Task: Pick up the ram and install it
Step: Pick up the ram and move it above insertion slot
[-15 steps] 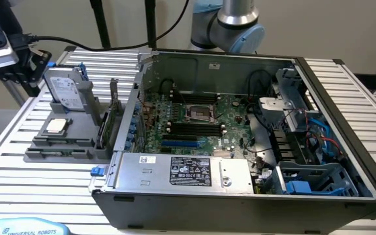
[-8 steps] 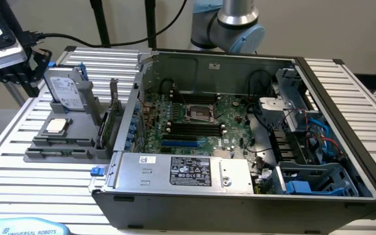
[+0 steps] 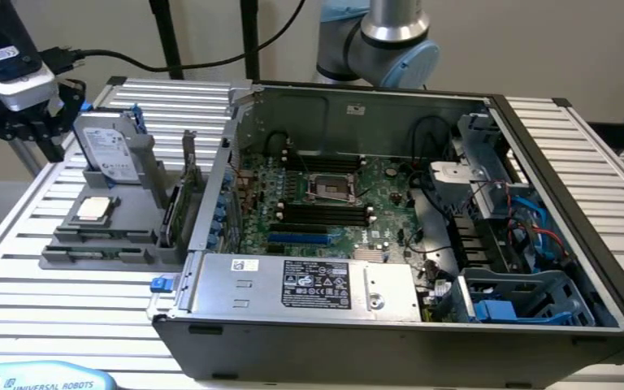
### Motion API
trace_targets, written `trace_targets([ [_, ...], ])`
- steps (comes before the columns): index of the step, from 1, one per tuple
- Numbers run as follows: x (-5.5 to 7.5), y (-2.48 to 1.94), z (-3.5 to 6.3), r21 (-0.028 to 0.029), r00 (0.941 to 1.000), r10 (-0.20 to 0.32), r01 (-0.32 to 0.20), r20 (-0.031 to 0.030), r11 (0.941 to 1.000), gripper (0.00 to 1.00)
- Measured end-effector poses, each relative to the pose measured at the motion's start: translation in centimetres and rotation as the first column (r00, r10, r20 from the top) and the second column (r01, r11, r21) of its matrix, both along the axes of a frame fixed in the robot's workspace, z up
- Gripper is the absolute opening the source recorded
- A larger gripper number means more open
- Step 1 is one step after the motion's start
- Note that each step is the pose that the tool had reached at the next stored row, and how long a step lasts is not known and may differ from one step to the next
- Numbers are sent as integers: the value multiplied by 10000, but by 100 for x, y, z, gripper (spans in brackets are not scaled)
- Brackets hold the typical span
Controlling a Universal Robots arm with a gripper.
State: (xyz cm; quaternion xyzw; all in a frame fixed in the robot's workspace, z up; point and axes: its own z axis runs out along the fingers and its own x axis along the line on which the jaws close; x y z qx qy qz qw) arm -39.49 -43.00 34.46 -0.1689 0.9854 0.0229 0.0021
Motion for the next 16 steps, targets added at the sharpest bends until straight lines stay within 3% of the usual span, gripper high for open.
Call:
trace_targets([
  [4, 0, 0, -6, 1, 9974, 721, -721, 0, 9974, 11],
  [8, 0, 0, -12, 0, 9896, 1440, -1440, 0, 9896, 11],
  [12, 0, 0, -19, 0, 9766, 2152, -2152, 0, 9766, 11],
  [16, 0, 0, -25, 0, 9581, 2865, -2865, -1, 9581, 11],
])
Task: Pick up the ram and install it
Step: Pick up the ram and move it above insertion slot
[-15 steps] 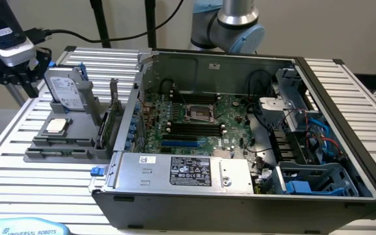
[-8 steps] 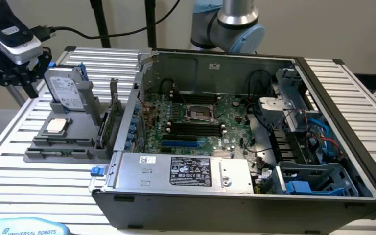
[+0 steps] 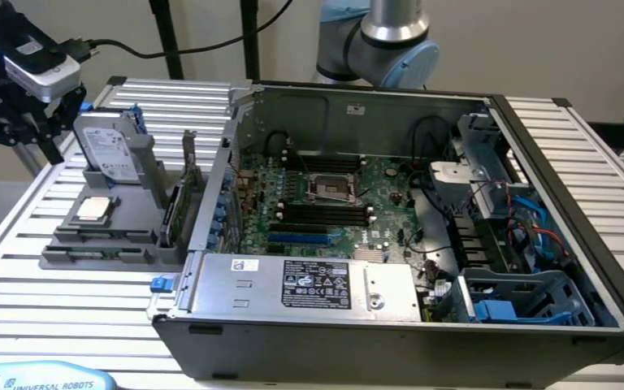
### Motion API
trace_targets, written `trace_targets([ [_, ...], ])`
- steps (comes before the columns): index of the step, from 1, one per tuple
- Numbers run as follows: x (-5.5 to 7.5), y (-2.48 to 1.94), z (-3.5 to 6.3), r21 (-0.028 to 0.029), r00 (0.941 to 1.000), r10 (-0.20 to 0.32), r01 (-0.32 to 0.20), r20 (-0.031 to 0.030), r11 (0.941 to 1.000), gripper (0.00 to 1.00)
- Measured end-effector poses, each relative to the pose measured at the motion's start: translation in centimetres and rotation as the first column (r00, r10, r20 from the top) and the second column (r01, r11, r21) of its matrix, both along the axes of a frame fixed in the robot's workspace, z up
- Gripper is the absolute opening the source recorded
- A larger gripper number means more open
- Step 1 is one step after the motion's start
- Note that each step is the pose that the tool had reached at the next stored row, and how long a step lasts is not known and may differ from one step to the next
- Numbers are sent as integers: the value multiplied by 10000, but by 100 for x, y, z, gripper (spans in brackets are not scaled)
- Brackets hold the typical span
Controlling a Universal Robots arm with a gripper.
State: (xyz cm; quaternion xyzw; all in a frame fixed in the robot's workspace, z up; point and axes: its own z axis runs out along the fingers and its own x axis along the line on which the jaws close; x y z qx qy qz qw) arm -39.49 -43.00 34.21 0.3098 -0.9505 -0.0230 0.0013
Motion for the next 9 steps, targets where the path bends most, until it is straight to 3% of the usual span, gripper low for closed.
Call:
trace_targets([
  [5, 0, 0, -8, 0, 9959, 909, -909, 1, 9959, 11],
  [9, 0, 0, -14, 0, 9867, 1628, -1628, 1, 9867, 11],
])
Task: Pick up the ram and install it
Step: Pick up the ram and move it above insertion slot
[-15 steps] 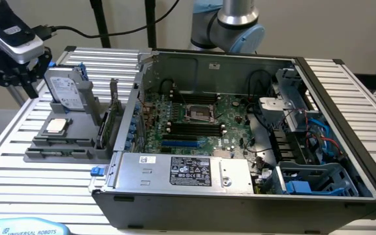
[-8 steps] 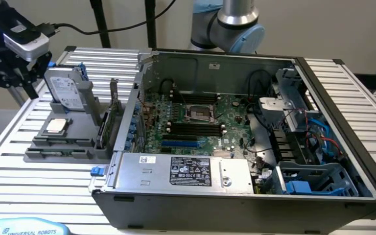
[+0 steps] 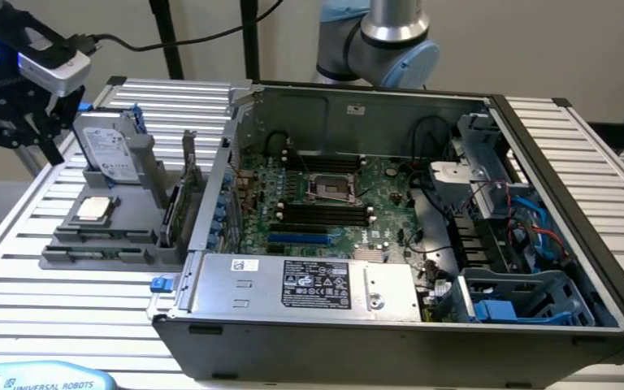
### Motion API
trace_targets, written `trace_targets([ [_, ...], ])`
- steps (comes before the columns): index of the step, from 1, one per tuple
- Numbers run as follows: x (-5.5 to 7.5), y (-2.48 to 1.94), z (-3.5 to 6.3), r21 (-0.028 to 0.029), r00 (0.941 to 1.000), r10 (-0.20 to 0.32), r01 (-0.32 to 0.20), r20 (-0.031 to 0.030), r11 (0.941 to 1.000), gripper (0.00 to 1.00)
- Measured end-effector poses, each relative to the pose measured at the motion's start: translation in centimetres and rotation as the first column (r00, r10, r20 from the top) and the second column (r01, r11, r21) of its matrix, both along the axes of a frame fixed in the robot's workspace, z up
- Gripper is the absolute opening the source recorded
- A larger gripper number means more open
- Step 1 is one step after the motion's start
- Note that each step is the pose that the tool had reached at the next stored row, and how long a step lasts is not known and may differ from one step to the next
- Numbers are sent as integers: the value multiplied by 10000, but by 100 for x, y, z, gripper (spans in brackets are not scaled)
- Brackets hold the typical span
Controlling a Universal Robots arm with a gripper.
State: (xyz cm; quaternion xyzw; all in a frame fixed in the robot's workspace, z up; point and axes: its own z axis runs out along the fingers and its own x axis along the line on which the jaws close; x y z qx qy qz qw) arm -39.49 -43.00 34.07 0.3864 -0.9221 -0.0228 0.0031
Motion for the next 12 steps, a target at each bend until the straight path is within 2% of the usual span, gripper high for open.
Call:
trace_targets([
  [3, 0, 0, -4, 1, 9985, 545, -545, 1, 9985, 11],
  [6, 0, 0, -7, 0, 9940, 1093, -1093, -1, 9940, 11],
  [9, 0, 0, -11, 0, 9866, 1633, -1633, 0, 9866, 11],
  [12, 1, 0, -16, 0, 9762, 2169, -2169, 0, 9762, 11],
])
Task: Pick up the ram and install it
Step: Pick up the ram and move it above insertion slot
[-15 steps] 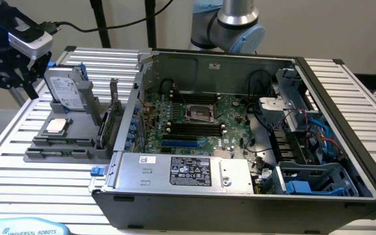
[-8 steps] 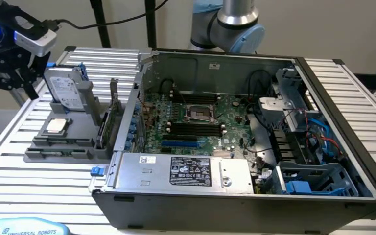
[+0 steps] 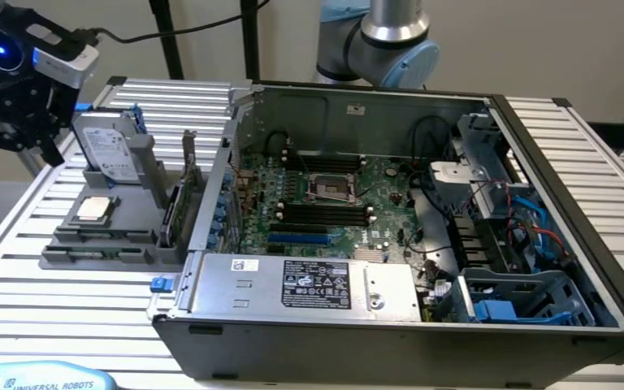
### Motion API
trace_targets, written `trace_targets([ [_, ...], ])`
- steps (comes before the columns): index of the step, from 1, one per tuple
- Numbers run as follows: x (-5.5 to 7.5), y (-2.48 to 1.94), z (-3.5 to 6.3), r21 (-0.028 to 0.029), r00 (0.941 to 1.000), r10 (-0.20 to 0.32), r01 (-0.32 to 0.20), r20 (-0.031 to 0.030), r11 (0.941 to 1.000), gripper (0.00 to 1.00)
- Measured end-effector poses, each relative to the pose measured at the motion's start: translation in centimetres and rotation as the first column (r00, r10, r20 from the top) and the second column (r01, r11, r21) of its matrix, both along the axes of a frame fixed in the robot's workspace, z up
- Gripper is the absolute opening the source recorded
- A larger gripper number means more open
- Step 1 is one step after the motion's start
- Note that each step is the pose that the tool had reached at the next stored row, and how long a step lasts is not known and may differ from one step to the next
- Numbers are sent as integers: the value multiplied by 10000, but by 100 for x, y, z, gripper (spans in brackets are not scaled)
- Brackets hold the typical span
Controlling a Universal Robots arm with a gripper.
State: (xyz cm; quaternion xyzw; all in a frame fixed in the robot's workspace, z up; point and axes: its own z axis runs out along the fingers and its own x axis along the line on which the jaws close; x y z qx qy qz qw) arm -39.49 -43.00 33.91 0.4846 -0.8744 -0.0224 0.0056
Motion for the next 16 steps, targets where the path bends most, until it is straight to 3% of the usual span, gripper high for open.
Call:
trace_targets([
  [4, 0, 0, -8, -2, 9974, 717, -717, -3, 9974, 11],
  [8, 0, 0, -21, 0, 9894, 1449, -1449, -1, 9894, 11],
  [11, 0, 0, -35, 0, 9802, 1980, -1980, 0, 9802, 11],
  [16, 1, 0, -78, -4, 9585, 2851, -2851, 0, 9585, 11],
])
